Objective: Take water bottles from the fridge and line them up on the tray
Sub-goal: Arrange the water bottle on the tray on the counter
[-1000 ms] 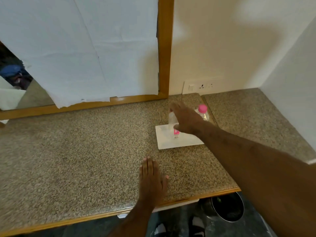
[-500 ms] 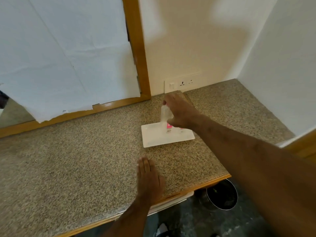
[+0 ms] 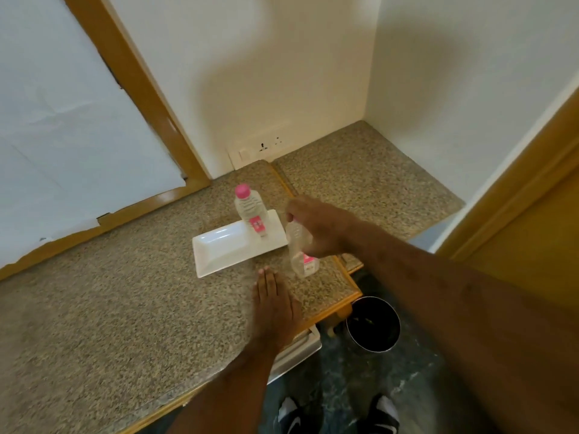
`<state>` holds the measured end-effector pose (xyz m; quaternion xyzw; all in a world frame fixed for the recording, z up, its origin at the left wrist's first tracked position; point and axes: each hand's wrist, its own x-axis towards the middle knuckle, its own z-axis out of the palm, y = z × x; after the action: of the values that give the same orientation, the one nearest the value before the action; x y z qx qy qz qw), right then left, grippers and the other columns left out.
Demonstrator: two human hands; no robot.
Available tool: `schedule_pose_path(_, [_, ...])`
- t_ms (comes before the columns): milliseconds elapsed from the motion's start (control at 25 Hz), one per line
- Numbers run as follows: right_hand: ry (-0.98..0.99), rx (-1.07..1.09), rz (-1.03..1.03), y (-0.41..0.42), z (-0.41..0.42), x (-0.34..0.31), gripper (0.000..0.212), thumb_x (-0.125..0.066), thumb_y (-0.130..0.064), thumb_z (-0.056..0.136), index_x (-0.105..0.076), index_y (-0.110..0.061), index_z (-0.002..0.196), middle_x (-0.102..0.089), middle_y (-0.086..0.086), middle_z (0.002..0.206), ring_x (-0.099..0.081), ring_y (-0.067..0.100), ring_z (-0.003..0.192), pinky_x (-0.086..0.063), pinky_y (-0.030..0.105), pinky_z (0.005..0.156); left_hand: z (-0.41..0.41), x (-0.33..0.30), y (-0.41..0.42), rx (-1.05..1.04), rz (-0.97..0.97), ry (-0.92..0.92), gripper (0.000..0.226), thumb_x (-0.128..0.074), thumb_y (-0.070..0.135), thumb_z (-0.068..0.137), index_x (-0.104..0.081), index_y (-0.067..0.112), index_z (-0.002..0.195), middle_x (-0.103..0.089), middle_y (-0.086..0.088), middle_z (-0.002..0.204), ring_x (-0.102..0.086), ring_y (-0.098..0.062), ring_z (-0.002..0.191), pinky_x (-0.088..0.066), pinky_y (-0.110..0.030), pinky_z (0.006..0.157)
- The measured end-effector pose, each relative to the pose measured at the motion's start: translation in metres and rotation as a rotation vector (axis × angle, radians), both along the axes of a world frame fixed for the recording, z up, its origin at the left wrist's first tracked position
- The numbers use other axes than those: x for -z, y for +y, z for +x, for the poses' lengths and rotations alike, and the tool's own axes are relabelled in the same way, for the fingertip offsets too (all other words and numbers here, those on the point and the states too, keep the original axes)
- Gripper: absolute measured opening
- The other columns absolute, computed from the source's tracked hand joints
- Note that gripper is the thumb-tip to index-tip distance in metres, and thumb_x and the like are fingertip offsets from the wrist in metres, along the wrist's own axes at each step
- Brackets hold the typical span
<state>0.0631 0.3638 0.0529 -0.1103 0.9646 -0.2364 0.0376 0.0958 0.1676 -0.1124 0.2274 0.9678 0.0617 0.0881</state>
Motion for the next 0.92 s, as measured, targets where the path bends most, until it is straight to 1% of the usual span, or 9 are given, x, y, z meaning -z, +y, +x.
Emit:
schedule_pose_path(240, [-0.057, 0.183, -0.005, 0.097, 0.051, 0.037, 0.052, -0.072, -0.008, 0.058, -0.044, -0.020, 0.100, -0.045, 0.004, 0.103, -0.048, 0.023, 0.086, -0.052, 0.046, 0.065, -0.007, -0.005, 0.066, 0.089, -0.027, 0.026, 0.069, -0.036, 0.035, 0.092, -0.025, -0.005, 0.146, -0.030, -0.029, 0.155, -0.020, -0.041, 0.148, -0.024, -0.055, 0.120])
schedule_pose_path(320, [-0.115, 0.213, 0.010, 0.114, 0.067, 0.062, 0.049, -0.070, -0.008, 0.061, -0.044, -0.019, 0.101, -0.044, 0.005, 0.103, -0.047, 0.024, 0.086, -0.049, 0.043, 0.062, -0.011, -0.002, 0.080, 0.093, -0.020, 0.028, 0.068, -0.037, 0.036, 0.092, -0.027, -0.005, 0.145, -0.031, -0.029, 0.154, -0.020, -0.042, 0.147, -0.024, -0.056, 0.120])
schedule_pose_path(440, [-0.165, 0.252, 0.004, 0.128, 0.092, 0.125, 0.050, -0.069, -0.006, 0.063, -0.043, -0.016, 0.105, -0.042, 0.007, 0.108, -0.048, 0.027, 0.088, -0.041, 0.036, 0.057, -0.013, 0.009, 0.094, 0.056, -0.007, 0.012, 0.070, -0.034, 0.037, 0.091, -0.026, -0.006, 0.146, -0.029, -0.030, 0.155, -0.018, -0.042, 0.148, -0.022, -0.058, 0.120])
schedule_pose_path(520, [-0.223, 0.273, 0.002, 0.129, 0.106, 0.175, 0.054, -0.070, -0.008, 0.065, -0.041, -0.015, 0.110, -0.041, 0.009, 0.116, -0.049, 0.031, 0.095, -0.036, 0.034, 0.060, -0.014, 0.015, 0.094, 0.040, 0.003, 0.034, 0.072, -0.029, 0.038, 0.088, -0.026, -0.006, 0.146, -0.028, -0.029, 0.155, -0.019, -0.042, 0.148, -0.021, -0.059, 0.119])
schedule_pose_path(600, [-0.250, 0.338, 0.009, 0.131, 0.118, 0.224, 0.052, -0.073, -0.014, 0.065, -0.040, -0.019, 0.105, -0.043, 0.005, 0.114, -0.052, 0.029, 0.095, -0.039, 0.035, 0.062, -0.018, 0.020, 0.094, 0.045, 0.018, 0.056, 0.072, -0.029, 0.039, 0.088, -0.026, -0.004, 0.145, -0.027, -0.029, 0.156, -0.019, -0.042, 0.148, -0.021, -0.060, 0.119])
schedule_pose_path(680, [-0.317, 0.364, 0.032, 0.131, 0.127, 0.276, 0.056, -0.076, -0.018, 0.065, -0.040, -0.019, 0.108, -0.044, 0.005, 0.115, -0.052, 0.027, 0.103, -0.050, 0.037, 0.078, -0.020, 0.026, 0.091, 0.048, 0.024, 0.063, 0.072, -0.028, 0.041, 0.090, -0.026, -0.004, 0.146, -0.027, -0.029, 0.156, -0.018, -0.042, 0.148, -0.020, -0.060, 0.119])
schedule_pose_path(720, [-0.350, 0.361, 0.068, 0.132, 0.131, 0.299, 0.059, -0.076, -0.018, 0.066, -0.040, -0.017, 0.112, -0.044, 0.006, 0.118, -0.051, 0.027, 0.107, -0.051, 0.039, 0.086, -0.020, 0.028, 0.091, 0.048, 0.027, 0.071, 0.072, -0.026, 0.042, 0.090, -0.025, -0.003, 0.146, -0.025, -0.029, 0.157, -0.017, -0.041, 0.148, -0.019, -0.060, 0.120])
schedule_pose_path(800, [-0.392, 0.408, 0.052, 0.130, 0.136, 0.335, 0.063, -0.074, -0.012, 0.066, -0.041, -0.013, 0.120, -0.044, 0.011, 0.123, -0.051, 0.031, 0.112, -0.051, 0.043, 0.091, -0.019, 0.029, 0.092, 0.054, 0.009, 0.081, 0.071, -0.025, 0.041, 0.093, -0.022, -0.003, 0.148, -0.021, -0.028, 0.159, -0.014, -0.041, 0.149, -0.017, -0.059, 0.121])
schedule_pose_path(920, [-0.437, 0.500, -0.095, 0.124, 0.141, 0.370, 0.068, -0.073, -0.008, 0.073, -0.042, -0.009, 0.134, -0.046, 0.018, 0.135, -0.049, 0.037, 0.122, -0.045, 0.045, 0.100, -0.018, 0.028, 0.093, 0.047, 0.006, 0.099, 0.070, -0.030, 0.038, 0.094, -0.020, -0.003, 0.149, -0.019, -0.027, 0.160, -0.012, -0.039, 0.150, -0.014, -0.057, 0.122])
